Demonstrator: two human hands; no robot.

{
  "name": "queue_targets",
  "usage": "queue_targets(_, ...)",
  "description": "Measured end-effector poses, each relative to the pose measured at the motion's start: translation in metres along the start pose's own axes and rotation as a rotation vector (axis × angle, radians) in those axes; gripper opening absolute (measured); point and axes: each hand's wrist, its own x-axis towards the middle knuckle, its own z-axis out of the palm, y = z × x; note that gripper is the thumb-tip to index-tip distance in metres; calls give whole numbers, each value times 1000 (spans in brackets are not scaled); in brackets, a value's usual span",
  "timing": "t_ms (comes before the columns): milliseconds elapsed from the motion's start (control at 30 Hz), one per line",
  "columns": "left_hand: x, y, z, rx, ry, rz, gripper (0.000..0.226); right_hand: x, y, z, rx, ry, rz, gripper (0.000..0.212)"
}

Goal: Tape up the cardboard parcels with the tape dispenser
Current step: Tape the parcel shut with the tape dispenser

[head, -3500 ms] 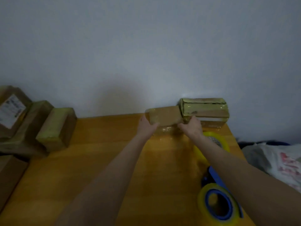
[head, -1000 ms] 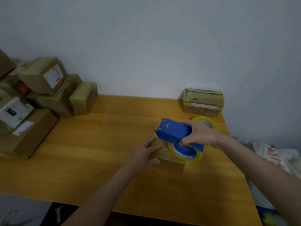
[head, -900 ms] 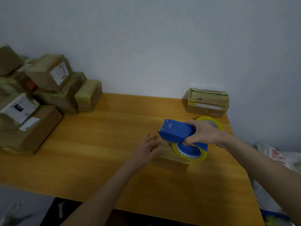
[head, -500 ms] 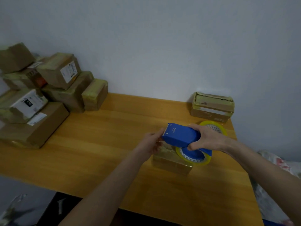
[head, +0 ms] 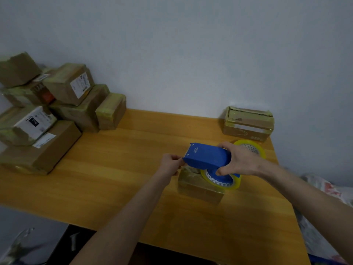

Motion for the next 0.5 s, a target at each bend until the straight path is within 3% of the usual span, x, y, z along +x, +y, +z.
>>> queue_targets(300, 14, -19, -34, 50, 178, -7, 18, -7, 6, -16, -174, 18, 23, 56)
queue_targets(500, 15, -35, -28, 60, 184, -20, 19, -9, 12, -12, -199, -47, 22, 58)
